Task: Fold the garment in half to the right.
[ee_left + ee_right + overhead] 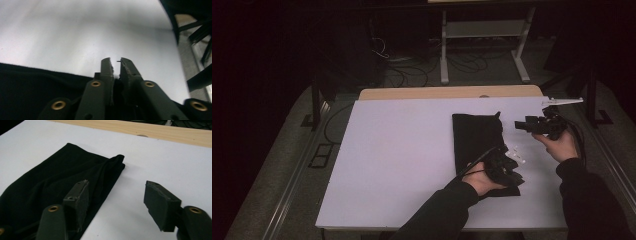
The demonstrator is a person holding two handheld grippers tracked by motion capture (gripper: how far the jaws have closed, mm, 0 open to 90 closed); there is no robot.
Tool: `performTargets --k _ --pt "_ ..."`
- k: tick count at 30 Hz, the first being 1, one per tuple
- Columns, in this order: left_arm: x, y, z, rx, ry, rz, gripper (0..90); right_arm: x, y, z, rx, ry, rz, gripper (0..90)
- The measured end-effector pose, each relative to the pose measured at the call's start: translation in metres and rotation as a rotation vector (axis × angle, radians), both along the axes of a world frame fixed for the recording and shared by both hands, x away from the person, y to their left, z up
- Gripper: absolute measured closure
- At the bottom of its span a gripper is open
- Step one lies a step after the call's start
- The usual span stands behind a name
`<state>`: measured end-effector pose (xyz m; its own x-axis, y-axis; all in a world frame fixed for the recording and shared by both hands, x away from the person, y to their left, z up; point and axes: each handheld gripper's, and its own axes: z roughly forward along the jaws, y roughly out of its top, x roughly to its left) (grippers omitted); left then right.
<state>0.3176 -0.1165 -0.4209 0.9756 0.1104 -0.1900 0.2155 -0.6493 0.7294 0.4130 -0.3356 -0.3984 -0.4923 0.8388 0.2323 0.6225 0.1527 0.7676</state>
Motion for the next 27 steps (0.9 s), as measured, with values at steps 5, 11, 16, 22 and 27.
performTargets --k 5,11,16,22,27 --pt "0.000 0.003 0.011 -0.013 -0.003 0.027 59.6 -0.007 -0.002 0.003 -0.010 -0.018 -0.022 23.8" --pt "0.000 0.014 0.024 -0.022 -0.075 0.076 36.3 -0.015 -0.001 0.008 -0.015 -0.026 -0.028 13.0" --pt "0.002 0.023 0.033 -0.039 -0.059 0.104 18.0 -0.020 0.001 0.009 -0.024 -0.030 -0.020 0.0" --pt "0.006 0.032 0.037 -0.068 -0.022 0.112 1.2 -0.028 0.000 0.011 -0.022 -0.033 -0.016 0.0" --pt "0.005 0.041 0.041 -0.084 -0.042 0.121 0.0 -0.034 0.000 0.011 -0.028 -0.034 -0.011 0.0"
